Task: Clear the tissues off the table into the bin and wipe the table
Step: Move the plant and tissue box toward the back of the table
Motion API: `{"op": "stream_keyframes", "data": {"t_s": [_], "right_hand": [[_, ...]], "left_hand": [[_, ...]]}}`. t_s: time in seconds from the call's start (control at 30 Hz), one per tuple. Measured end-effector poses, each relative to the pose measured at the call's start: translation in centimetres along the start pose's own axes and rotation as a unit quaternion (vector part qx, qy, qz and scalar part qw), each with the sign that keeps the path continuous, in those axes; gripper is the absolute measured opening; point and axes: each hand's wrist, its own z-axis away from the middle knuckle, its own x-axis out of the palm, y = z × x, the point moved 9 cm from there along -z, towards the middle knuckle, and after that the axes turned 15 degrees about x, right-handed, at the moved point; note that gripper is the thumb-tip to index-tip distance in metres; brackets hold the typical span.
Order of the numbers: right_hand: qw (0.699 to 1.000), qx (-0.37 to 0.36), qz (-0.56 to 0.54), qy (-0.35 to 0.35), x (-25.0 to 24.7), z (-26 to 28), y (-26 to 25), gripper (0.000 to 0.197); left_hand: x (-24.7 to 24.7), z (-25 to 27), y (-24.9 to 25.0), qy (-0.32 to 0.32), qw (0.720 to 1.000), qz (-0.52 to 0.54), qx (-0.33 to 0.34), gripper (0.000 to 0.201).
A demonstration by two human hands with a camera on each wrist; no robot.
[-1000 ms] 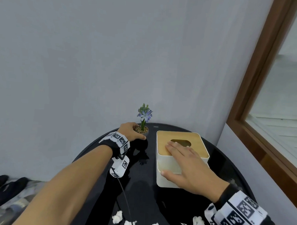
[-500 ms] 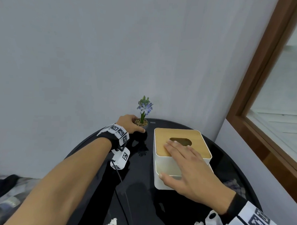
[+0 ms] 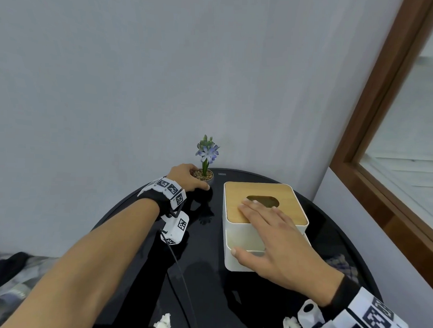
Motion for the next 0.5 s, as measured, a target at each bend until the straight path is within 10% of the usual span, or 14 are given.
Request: {"op": "stream_keyframes", "data": {"t_s": [0.5], "right_hand": [[1.000,-0.009,-0.017,0.013,-0.1,0.0,-0.1,0.077]], "left_hand": [[-0.4,1.4,0.5,-0.011,0.997,-0.075,-0.009,0.073]]}}
